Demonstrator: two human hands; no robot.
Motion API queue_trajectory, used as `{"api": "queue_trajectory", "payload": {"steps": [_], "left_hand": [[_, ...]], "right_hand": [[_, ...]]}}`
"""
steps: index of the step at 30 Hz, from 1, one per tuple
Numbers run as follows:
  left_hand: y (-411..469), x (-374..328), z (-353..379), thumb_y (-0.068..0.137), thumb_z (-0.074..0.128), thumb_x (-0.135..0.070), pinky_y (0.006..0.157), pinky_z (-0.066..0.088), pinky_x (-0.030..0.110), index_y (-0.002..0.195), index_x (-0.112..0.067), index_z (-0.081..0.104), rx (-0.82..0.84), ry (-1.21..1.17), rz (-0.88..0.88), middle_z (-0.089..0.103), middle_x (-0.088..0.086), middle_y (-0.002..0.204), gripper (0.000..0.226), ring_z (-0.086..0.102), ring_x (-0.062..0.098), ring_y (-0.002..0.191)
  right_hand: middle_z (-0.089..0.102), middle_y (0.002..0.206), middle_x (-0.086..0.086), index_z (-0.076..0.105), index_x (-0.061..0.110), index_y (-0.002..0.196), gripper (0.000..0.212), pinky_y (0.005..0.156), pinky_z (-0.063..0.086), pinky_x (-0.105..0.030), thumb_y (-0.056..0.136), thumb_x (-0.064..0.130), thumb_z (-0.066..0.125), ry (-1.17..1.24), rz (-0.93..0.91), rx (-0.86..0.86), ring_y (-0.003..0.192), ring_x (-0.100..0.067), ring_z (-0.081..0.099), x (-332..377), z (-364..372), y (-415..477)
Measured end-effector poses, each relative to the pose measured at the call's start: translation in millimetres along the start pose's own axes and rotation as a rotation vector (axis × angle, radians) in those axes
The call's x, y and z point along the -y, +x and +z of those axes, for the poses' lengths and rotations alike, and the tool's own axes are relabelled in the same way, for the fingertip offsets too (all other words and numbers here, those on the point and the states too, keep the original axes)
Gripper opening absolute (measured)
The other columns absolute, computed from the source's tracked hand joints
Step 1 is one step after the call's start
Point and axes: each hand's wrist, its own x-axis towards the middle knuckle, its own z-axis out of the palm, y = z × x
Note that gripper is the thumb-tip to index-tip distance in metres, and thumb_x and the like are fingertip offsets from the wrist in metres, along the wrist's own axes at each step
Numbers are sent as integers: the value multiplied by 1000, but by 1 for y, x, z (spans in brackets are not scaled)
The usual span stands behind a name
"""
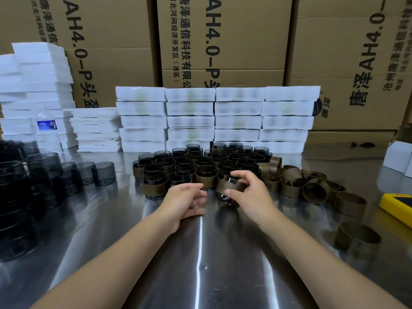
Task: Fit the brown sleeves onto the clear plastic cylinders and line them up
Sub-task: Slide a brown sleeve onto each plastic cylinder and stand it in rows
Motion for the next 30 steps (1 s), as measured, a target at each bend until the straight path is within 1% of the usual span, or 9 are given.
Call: {"api": "queue_trajectory", "payload": {"steps": [3, 9, 13, 15, 18, 20, 24, 27, 30], "left_hand": [[3, -3, -4, 91, 60, -13, 42, 45, 17, 88, -17, 68, -166, 55, -8, 63, -4, 68, 10, 54, 7, 55], [9, -7, -13, 91, 61, -18, 47, 38, 19, 83, -20, 65, -294, 46, -9, 61, -5, 71, 10, 56, 8, 60], [10, -7, -13, 92, 61, -18, 51, 41, 21, 81, -19, 64, -327, 54, -7, 61, -4, 75, 12, 56, 9, 65], [10, -7, -13, 91, 61, -17, 52, 41, 21, 80, -19, 65, -334, 58, -12, 60, -3, 74, 12, 54, 9, 65], [9, -9, -14, 90, 60, -18, 56, 41, 24, 78, -19, 65, -328, 118, 17, 59, -2, 73, 14, 52, 12, 66], [10, -11, -20, 89, 58, -22, 64, 41, 26, 80, -24, 68, -389, 360, 155, 65, -4, 83, 13, 56, 16, 77], [10, -27, -58, 83, 62, -23, 84, 41, 38, 100, -20, 69, -780, 1042, 571, 58, 8, 109, 18, 50, 29, 108], [12, -40, -104, 82, 66, -30, 103, 28, 49, 116, -10, 63, -968, 1182, 303, 50, 22, 125, 39, 40, 38, 120], [11, -44, -125, 86, 58, -42, 110, 3, 67, 124, -10, 56, -939, 1235, -46, 45, 21, 136, 50, 33, 40, 132]], "right_hand": [[52, 94, 16, 53, 40, 102, 40, 67, 37, -20, 81, 11, 69, -154, -33, 4, 65, -1, 43, -7, -2, 2], [56, 87, 14, 56, 37, 106, 42, 65, 40, -22, 81, 3, 61, -205, -102, 88, 56, -2, 41, -10, 2, 0], [62, 107, 16, 53, 42, 110, 51, 74, 47, -22, 83, 0, 57, -190, -144, 202, 63, -3, 50, -5, 3, -7], [57, 121, 14, 51, 42, 122, 54, 76, 47, -17, 86, 2, 55, -207, -141, 258, 76, -2, 56, -5, 3, -9], [53, 119, 11, 46, 51, 127, 55, 61, 39, -3, 90, 12, 55, -253, -96, 311, 79, 1, 57, -4, 2, -11], [56, 111, 9, 48, 51, 124, 50, 57, 37, -2, 90, 15, 56, -277, -99, 294, 77, 3, 55, -4, 1, -11], [59, 90, 6, 56, 40, 118, 43, 56, 37, -3, 88, 10, 57, -224, -126, 232, 64, 7, 53, -2, 1, -11], [59, 87, 7, 59, 36, 114, 40, 60, 39, -4, 87, 7, 57, -214, -150, 201, 67, 9, 53, 0, 1, -11], [58, 93, 8, 62, 31, 113, 37, 63, 39, -4, 86, 5, 58, -231, -173, 200, 72, 3, 55, 1, 3, -12]]}}
